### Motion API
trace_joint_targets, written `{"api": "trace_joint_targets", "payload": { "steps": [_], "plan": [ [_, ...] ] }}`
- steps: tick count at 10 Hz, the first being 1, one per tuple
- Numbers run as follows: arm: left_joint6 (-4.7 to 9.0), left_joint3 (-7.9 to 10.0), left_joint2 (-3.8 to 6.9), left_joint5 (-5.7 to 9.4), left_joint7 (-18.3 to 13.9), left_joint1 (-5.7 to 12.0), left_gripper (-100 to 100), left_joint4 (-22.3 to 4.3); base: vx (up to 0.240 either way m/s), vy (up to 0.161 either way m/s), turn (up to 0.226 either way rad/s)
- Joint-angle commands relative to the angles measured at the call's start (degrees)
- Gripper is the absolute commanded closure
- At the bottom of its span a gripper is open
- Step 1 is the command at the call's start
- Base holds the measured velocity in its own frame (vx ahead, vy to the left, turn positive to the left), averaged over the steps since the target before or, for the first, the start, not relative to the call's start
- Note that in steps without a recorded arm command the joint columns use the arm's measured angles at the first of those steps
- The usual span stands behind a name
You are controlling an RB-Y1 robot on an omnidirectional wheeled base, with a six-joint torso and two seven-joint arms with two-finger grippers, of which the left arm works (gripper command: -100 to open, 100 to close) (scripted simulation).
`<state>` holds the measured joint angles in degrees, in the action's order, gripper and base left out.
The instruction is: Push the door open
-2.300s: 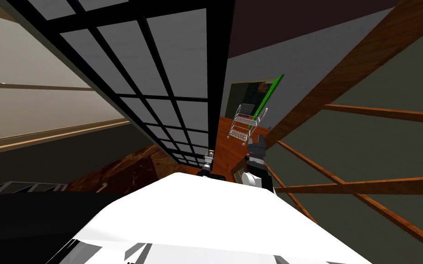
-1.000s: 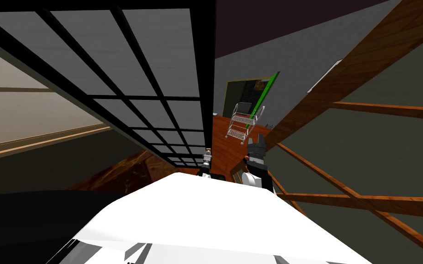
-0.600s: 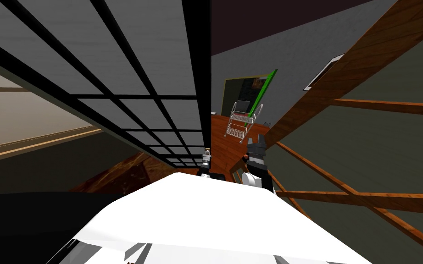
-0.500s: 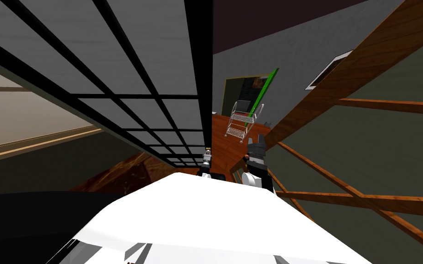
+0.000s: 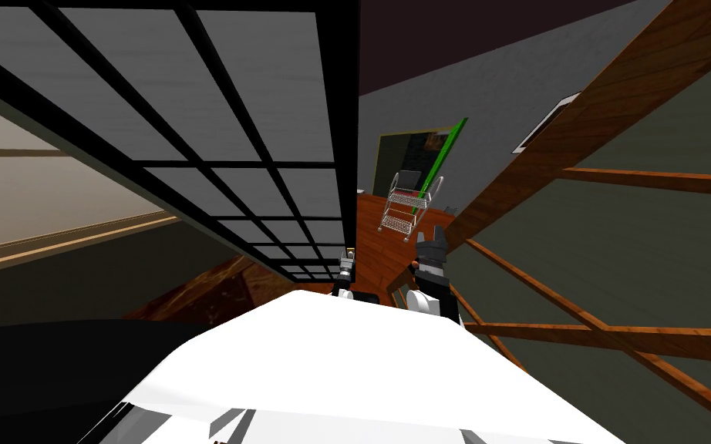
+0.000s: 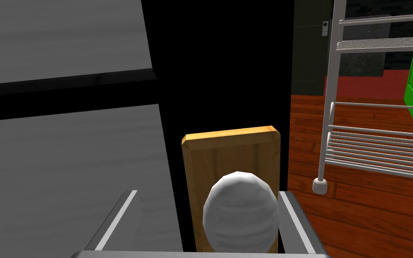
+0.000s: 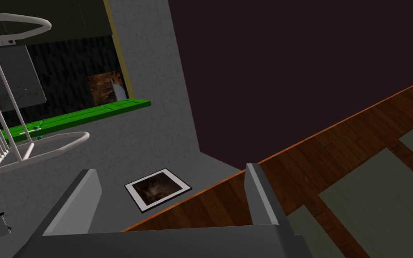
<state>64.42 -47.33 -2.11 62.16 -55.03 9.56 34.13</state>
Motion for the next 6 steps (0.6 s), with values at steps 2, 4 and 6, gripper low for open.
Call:
{"api": "trace_joint_targets", "payload": {
  "steps": [2, 4, 6],
  "plan": [
    [1.77, 2.38, 1.76, -0.12, 0.21, -0.56, 100, -0.4, -0.01, 0.047, -0.102],
    [1.77, 2.38, 1.76, -0.12, 0.21, -0.56, 100, -0.77, 0.006, -0.006, 0.017],
    [1.77, 2.38, 1.76, -0.12, 0.21, -0.56, 100, -1.81, 0.007, -0.01, -0.008]
  ]
}}
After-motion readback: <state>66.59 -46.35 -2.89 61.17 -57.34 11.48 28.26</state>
